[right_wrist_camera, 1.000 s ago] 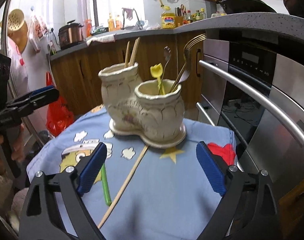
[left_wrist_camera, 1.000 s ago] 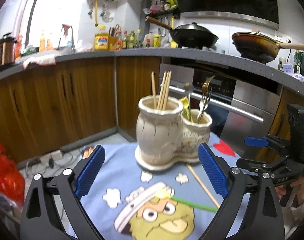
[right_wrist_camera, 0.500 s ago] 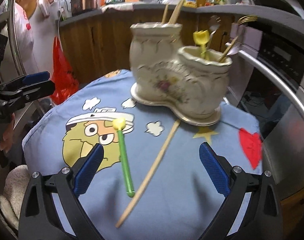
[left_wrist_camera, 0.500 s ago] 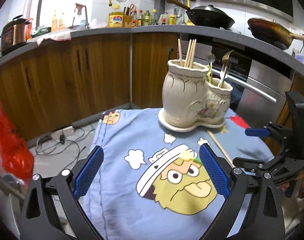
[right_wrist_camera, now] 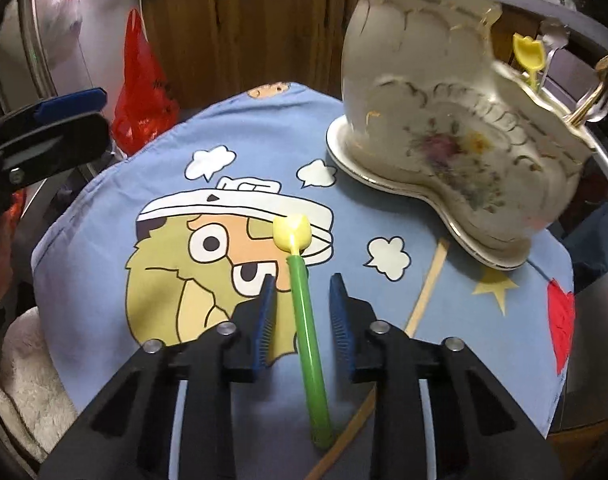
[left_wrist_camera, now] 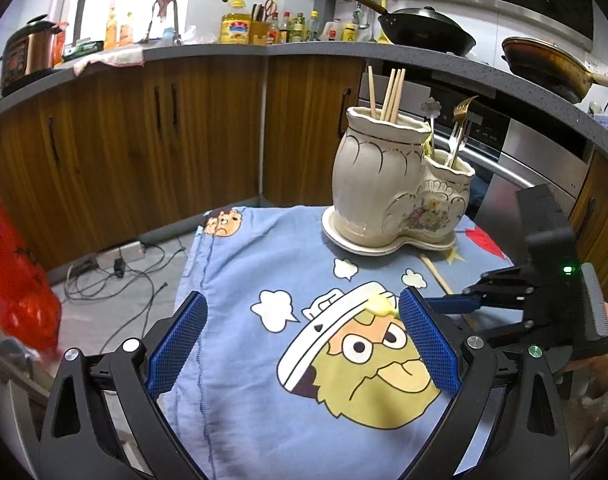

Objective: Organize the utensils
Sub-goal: 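Grasp the last wooden chopstick with left gripper while right holds the tulip spoon, then carry chopstick with left gripper to taller pot while right carries tulip spoon to smaller pot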

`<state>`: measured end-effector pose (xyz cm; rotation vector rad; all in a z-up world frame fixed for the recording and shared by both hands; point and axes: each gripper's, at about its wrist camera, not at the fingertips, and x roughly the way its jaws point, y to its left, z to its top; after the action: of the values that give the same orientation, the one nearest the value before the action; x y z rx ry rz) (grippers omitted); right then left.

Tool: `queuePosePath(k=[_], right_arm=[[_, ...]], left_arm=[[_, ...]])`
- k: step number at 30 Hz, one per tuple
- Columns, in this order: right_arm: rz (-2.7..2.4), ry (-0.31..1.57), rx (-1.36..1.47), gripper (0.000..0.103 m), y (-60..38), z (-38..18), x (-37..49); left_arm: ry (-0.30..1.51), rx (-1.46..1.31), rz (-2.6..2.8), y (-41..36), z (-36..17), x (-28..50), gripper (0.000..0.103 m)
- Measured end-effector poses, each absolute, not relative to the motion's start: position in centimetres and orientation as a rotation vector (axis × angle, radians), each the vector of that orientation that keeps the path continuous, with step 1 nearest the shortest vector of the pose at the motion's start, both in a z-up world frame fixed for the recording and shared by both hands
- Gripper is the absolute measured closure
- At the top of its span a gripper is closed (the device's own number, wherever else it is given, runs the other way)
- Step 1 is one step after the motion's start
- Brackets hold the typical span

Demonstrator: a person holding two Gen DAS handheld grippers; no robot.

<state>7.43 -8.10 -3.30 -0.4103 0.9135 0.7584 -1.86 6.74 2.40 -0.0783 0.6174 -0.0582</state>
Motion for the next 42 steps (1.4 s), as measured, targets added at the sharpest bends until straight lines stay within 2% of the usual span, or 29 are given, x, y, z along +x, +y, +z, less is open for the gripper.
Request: queuePosePath(k=[2,4,14,23,26,28,29,30,31,32,33,36,42], right_arm=[[0.769,0.920,-0.393,0.082,-8.2,-3.4,7.6],[0.786,0.929,-0.371,0.094,-8.5,-3.4,7.6],[0.725,0.809,-0.176,0.094,-16.3,1.8,6.6],[0.607,0.764,-0.087,0.094,-23.1,3.1,6.9],[0.604,0.757,-0.091,0.094,-23.3,2.7,6.7],[0.604,0.748,-0.093,0.094,-23.9,3.0,6.4],[0.605,0.744,-0.092,0.094,-23.9,3.0,6.3],[0.605,0.741,-0.089,0.094,-23.8,3.0,6.3],[0.607,0.741,-0.086,0.094,-24.0,3.0,6.1],[0.609,0.741,-0.082,0.094,-24.1,3.0,6.1],[0.612,0.740,-0.080,0.094,-24.1,3.1,6.0],[0.616,0.731,-0.085,0.094,-24.1,3.3,5.7],[0.633,0.739,-0.085,0.094,-23.9,3.1,5.7]], left_arm=[[0.621,-0.076,-0.062,6.6,2.4,-1.8,0.007],[0.624,-0.068,-0.068,6.4,2.3,-1.7,0.007],[0.676,-0.053,-0.100,2.9,1.9,-0.5,0.007],[0.828,-0.002,-0.207,-6.6,-1.1,2.7,0.011],[0.876,0.036,-0.232,-9.1,-2.5,3.8,0.024],[0.910,0.054,-0.234,-10.1,-3.3,4.4,0.042],[0.921,0.060,-0.236,-10.3,-3.6,4.6,0.047],[0.905,0.096,-0.221,-10.8,-3.7,4.5,0.056],[0.904,0.118,-0.211,-11.0,-3.7,4.5,0.071],[0.904,0.130,-0.208,-11.0,-3.8,4.6,0.078],[0.906,0.128,-0.214,-10.9,-3.7,4.5,0.093],[0.938,0.118,-0.251,-9.5,-3.6,4.2,0.096],[1.038,0.212,-0.338,-7.4,-3.0,1.7,0.096]])
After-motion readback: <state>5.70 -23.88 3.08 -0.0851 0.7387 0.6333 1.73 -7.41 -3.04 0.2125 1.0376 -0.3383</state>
